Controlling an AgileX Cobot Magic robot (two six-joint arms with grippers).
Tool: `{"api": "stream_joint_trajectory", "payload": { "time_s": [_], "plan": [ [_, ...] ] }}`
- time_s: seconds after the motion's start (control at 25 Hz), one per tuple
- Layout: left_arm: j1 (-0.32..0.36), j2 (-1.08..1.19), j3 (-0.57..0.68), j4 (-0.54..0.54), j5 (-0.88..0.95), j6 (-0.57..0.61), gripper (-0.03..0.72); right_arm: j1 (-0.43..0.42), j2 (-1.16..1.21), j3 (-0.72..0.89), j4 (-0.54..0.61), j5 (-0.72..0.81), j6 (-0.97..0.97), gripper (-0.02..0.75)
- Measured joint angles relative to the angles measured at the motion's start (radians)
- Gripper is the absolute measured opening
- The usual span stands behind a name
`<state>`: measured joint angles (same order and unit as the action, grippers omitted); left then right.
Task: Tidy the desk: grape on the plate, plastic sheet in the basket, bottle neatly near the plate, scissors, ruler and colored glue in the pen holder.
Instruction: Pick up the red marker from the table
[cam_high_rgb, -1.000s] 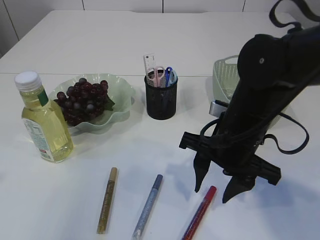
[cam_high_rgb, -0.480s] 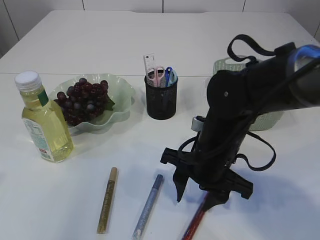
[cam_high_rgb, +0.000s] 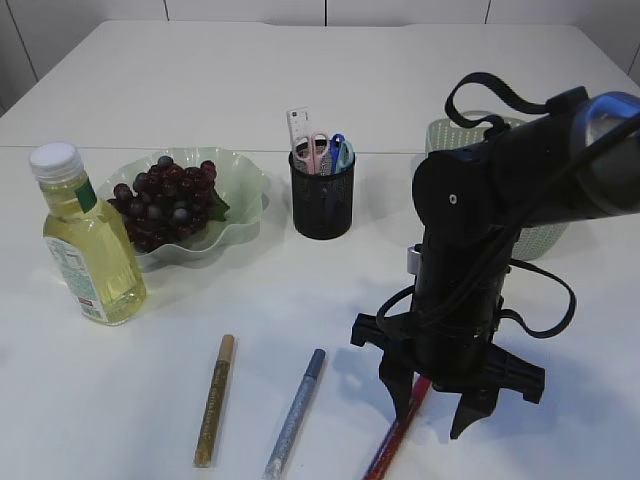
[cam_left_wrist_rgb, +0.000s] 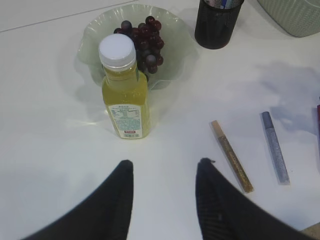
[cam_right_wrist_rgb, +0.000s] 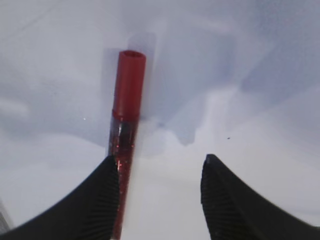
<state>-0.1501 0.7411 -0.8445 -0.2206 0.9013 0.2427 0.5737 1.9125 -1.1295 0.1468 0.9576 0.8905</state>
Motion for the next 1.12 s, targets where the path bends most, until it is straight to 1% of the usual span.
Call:
{"api": "stream_joint_trajectory", "payload": {
  "time_s": [0.32, 0.6, 1.12],
  "plan": [
    [0.0, 0.0, 0.0, 0.0, 0.002, 0.0, 0.309, 0.0, 0.002, 0.0, 0.018, -0.005, -0.001, 0.418],
    [0.0, 0.0, 0.0, 0.0, 0.005, 0.0, 0.309, 0.021, 0.028, 0.0, 0.031, -0.015, -0.002, 0.418],
    [0.0, 0.0, 0.0, 0.0, 0.005, 0.0, 0.309, 0.021, 0.033, 0.0, 0.036, -0.085, -0.005, 0.417]
  ]
}}
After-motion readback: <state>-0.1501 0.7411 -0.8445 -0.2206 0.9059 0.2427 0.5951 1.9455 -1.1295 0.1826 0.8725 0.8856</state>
